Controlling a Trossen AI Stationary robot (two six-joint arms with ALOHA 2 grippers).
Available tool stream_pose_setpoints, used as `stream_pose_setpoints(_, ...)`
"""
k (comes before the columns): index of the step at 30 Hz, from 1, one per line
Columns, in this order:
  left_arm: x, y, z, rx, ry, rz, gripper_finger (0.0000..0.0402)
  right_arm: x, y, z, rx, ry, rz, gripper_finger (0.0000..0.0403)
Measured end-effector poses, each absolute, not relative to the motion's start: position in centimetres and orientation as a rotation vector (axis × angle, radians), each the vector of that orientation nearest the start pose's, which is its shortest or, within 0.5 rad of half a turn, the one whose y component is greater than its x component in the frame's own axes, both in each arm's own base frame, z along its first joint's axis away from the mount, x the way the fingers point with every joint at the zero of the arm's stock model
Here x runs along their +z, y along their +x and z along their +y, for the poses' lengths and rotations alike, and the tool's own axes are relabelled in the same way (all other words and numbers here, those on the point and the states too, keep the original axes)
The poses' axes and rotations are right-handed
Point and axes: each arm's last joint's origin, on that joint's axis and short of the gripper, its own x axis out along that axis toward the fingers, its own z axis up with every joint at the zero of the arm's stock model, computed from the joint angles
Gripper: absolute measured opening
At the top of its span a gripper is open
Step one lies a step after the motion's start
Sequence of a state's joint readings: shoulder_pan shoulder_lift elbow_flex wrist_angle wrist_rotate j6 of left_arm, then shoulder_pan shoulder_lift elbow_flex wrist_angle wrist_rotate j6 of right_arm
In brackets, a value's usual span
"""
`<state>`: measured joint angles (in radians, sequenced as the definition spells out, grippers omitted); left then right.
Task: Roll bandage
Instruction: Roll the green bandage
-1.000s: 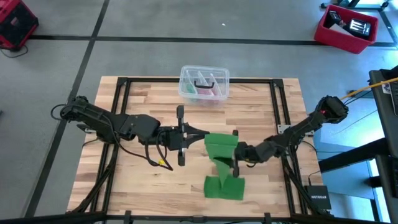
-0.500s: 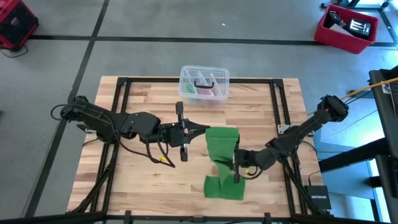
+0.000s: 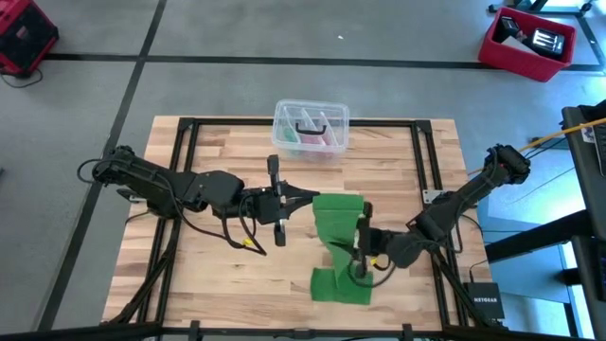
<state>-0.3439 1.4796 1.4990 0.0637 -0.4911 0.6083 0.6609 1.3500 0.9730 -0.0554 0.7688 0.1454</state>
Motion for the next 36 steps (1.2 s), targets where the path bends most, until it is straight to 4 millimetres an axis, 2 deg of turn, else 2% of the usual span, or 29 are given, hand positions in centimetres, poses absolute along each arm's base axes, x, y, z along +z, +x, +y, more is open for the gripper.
stream_pose_setpoints(7,43.9,31.8,-9.9,0.165,0.573,-0.03,0.0002,26.5,24.0,16.2,-0.14,-0.133,0.261,0.0083)
stream_pose_setpoints(11,43.9,31.8,-9.7,0.188,0.625,-0.018,0.0002,26.6,24.0,16.9,-0.028,-0.105,0.204,0.0014)
stream_pose_setpoints(15,43.8,32.0,-8.9,0.284,0.656,0.02,0.0002,27.7,23.3,18.3,0.042,-0.116,0.116,0.0016)
stream_pose_setpoints(19,43.0,32.2,-8.1,0.365,0.709,0.088,0.0002,29.8,22.6,19.9,0.105,-0.167,0.052,0.0005)
stream_pose_setpoints(26,40.5,32.8,-7.4,0.369,0.759,0.165,0.0002,35.0,21.6,21.8,0.138,-0.271,-0.048,0.0004)
stream_pose_setpoints(33,36.8,32.9,-7.8,0.32,0.793,0.249,0.0002,39.7,21.3,21.6,0.1,-0.343,-0.012,0.0003)
stream_pose_setpoints(36,35.1,32.8,-8.3,0.287,0.784,0.274,0.0002,41.2,21.2,21.3,0.069,-0.366,-0.021,0.0004)
